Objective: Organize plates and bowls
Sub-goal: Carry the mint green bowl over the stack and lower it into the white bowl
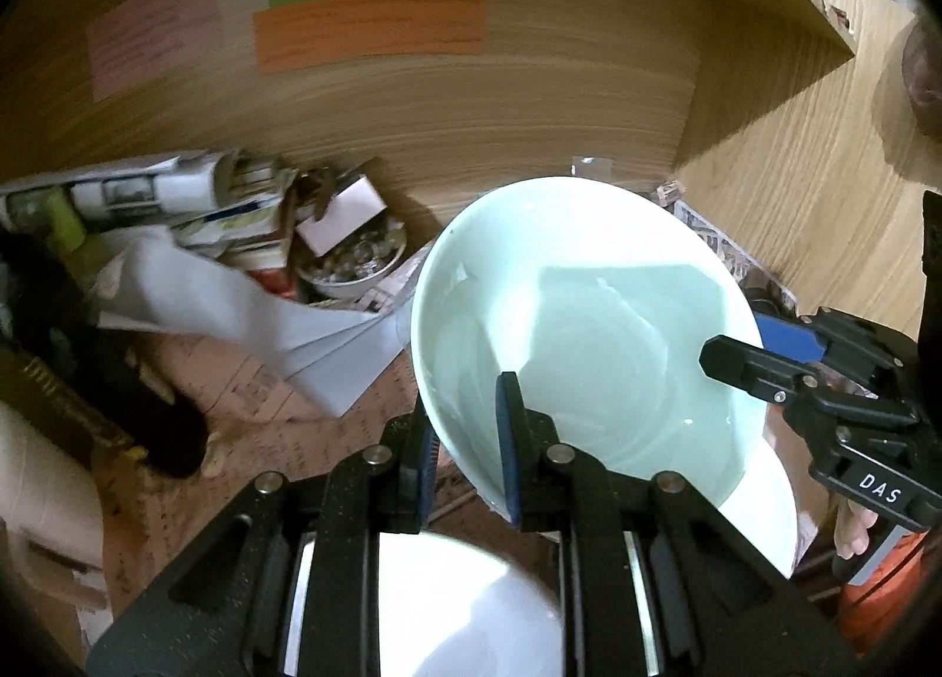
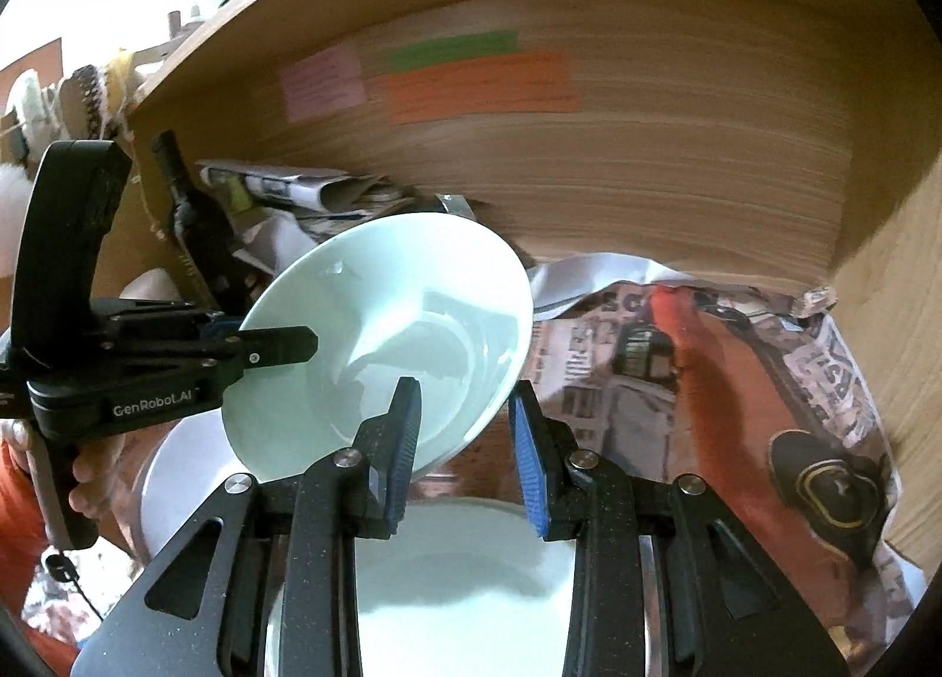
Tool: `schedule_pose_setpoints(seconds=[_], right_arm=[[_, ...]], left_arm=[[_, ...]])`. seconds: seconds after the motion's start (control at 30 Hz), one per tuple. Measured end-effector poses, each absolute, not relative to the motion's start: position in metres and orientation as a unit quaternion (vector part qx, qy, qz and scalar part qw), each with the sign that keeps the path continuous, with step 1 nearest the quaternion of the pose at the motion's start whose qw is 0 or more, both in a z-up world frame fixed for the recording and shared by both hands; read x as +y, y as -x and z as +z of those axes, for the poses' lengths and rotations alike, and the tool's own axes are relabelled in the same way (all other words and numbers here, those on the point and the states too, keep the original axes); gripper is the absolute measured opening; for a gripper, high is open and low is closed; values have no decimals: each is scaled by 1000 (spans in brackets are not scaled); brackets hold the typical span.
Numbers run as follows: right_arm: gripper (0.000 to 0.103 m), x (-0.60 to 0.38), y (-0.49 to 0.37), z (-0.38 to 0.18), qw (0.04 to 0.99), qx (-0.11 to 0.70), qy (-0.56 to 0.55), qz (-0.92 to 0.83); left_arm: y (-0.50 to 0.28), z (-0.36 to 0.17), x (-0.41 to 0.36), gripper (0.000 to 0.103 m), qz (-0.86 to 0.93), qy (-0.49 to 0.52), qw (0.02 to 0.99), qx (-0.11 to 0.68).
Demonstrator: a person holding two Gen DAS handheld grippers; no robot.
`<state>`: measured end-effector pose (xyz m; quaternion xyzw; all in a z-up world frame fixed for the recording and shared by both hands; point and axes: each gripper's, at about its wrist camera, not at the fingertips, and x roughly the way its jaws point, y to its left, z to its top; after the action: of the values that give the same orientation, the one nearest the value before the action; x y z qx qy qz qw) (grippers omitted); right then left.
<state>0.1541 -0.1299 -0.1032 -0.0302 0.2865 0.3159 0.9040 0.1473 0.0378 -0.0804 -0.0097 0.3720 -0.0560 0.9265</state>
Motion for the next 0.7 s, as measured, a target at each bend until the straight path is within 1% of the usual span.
schedule_pose_setpoints(seconds=[0.23, 0.47, 0.7], right_arm=[[28, -109, -133, -103, 899, 282, 37, 333], [28, -88, -117, -105, 891, 282, 34, 354], [28, -72, -103, -111, 881, 290, 41, 371]], left_arm=[[-116, -84, 63, 18, -47, 27, 932, 360], [-85, -88, 83, 18, -27, 22, 937, 347], [-61, -99, 100, 18, -10, 27, 937, 347]])
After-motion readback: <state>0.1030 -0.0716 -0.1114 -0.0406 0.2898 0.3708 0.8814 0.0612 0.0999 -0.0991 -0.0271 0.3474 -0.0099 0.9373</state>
